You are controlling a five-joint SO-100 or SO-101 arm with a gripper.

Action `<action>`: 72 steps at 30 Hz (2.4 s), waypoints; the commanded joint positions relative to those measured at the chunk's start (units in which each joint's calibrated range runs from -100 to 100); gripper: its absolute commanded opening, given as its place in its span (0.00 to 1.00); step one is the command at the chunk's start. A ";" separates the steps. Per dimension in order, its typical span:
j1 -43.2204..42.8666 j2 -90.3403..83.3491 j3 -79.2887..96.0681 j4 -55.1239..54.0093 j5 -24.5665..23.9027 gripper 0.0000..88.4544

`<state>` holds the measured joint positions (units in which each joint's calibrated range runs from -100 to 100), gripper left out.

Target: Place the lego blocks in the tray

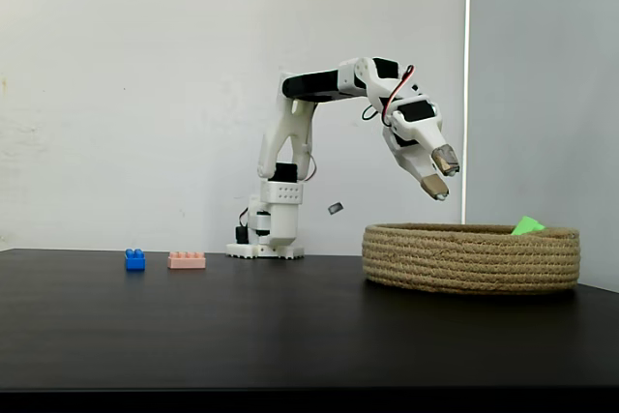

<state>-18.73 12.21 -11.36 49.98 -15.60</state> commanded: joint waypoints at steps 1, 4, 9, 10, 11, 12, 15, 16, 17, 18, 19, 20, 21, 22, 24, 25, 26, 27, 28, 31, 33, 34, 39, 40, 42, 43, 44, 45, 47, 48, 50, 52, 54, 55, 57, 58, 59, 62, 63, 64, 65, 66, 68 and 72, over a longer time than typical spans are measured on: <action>5.95 -6.62 -6.38 -0.38 0.98 0.21; 12.13 -11.78 -5.20 1.21 2.25 0.21; 21.70 -22.53 3.83 1.21 4.40 0.23; 23.43 -24.94 6.02 1.29 4.69 0.23; 24.91 -27.35 8.48 1.37 5.86 0.22; 26.64 -29.41 10.67 2.29 6.40 0.22; 31.34 -32.42 14.69 8.45 8.84 0.22; 32.99 -32.59 15.60 10.87 10.06 0.22; 34.72 -32.59 16.60 12.79 11.04 0.21; 36.37 -32.59 17.79 14.37 11.87 0.21; 38.02 -32.42 19.52 14.95 12.70 0.21; 39.59 -32.25 21.43 15.28 13.09 0.21; 40.99 -32.25 23.62 15.45 13.48 0.21; 42.23 -32.16 25.81 15.53 14.36 0.21; 44.70 -32.25 30.37 15.53 16.56 0.21; 45.77 -32.25 32.56 15.28 17.39 0.21; 46.92 -32.25 34.75 14.54 18.02 0.20; 47.91 -32.42 36.76 13.87 18.71 0.19; 48.74 -32.59 38.49 13.04 19.29 0.19; 50.14 -34.23 41.50 12.87 20.66 0.20; 50.47 -35.77 42.50 14.45 21.44 0.21; 50.63 -36.55 43.32 15.12 21.68 0.21; 51.13 -40.24 50.53 13.62 22.52 0.21; 51.29 -40.59 51.80 13.04 22.81 0.22; 51.87 -40.76 54.17 11.79 23.44 0.22; 52.12 -40.76 55.54 11.04 23.79 0.23; 52.28 -40.67 57.00 9.95 24.03 0.25; 52.45 -40.59 58.37 8.37 24.18 0.26; 52.70 -40.33 60.29 5.87 24.27 0.30; 52.78 -40.07 60.65 5.21 24.32 0.30; 52.94 -39.21 60.74 4.37 24.42 0.28; 53.27 -38.70 60.83 3.79 24.47 0.27; 53.35 -38.44 61.01 3.37 24.62 0.27; 53.35 -38.44 61.38 3.04 24.66 0.27; 53.35 -38.44 62.38 2.62 25.05 0.27; 53.44 -38.44 63.20 2.46 25.35 0.28; 53.52 -38.44 64.12 2.29 25.64 0.28; 53.60 -38.35 66.21 2.12 26.28 0.29; 53.60 -38.35 66.49 2.21 26.28 0.29; 53.60 -38.35 66.40 2.79 26.32 0.29; 53.44 -38.18 65.67 3.79 26.28 0.30; 53.19 -38.01 64.48 5.21 26.18 0.30; 53.11 -37.75 61.38 8.54 26.13 0.30; 53.60 -37.75 57.00 12.87 26.18 0.31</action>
<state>34.20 -24.94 51.30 59.89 10.67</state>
